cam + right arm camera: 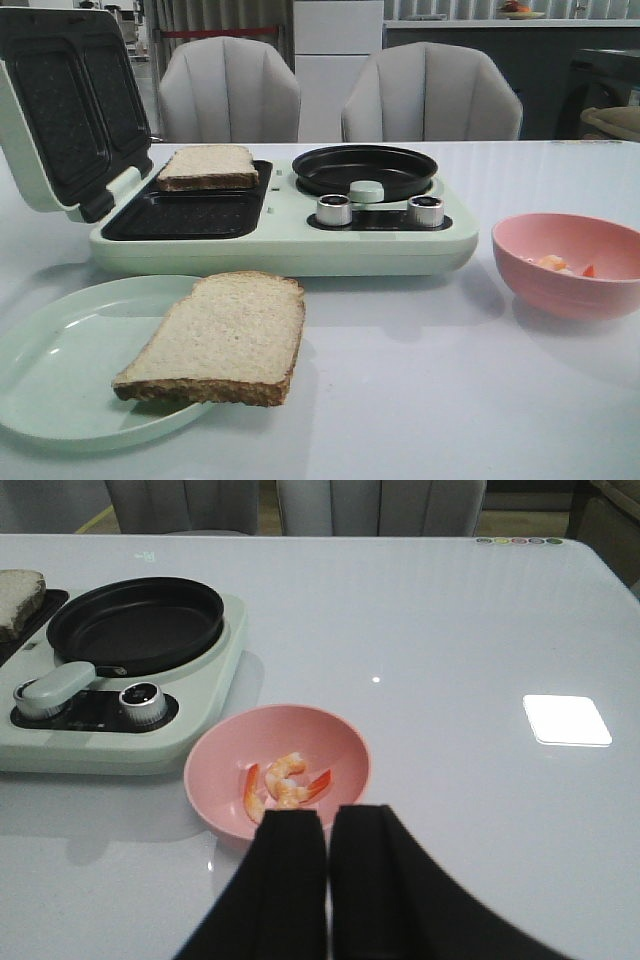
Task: Make breakfast with bread and shrimp
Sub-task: 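Open the left gripper and withdraw it from the sandwich maker, then reach the right gripper across and grasp the remaining bread slice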
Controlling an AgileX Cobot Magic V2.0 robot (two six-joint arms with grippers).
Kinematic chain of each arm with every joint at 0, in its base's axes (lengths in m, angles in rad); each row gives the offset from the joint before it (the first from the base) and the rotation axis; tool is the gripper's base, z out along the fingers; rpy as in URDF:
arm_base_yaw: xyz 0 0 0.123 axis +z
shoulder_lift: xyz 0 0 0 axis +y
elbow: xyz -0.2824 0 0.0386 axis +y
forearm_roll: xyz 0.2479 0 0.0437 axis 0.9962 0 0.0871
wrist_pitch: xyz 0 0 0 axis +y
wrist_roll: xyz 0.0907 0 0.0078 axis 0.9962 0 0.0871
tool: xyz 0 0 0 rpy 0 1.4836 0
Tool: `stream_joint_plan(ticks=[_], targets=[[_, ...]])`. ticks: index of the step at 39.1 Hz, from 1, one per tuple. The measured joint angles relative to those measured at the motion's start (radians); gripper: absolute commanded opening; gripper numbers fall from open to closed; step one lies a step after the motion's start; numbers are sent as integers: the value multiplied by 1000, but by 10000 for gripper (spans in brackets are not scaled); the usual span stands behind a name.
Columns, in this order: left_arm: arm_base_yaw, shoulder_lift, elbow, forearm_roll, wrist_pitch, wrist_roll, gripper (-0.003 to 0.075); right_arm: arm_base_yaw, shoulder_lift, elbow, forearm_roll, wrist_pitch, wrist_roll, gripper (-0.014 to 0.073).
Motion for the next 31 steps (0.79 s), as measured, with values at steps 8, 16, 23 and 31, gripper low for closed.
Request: stream_joint_plan(ticks=[8,16,23,31], targets=[[0,0,0,0,0,0,603,53,119,-96,0,65,0,532],[0,0,0,0,0,0,603,112,323,-231,88,157,0,531],[0,0,0,0,0,0,603,160,571,-362,241,293,-5,531],[0,0,0,0,0,0,603,189,856,-447,525,334,-157,531]])
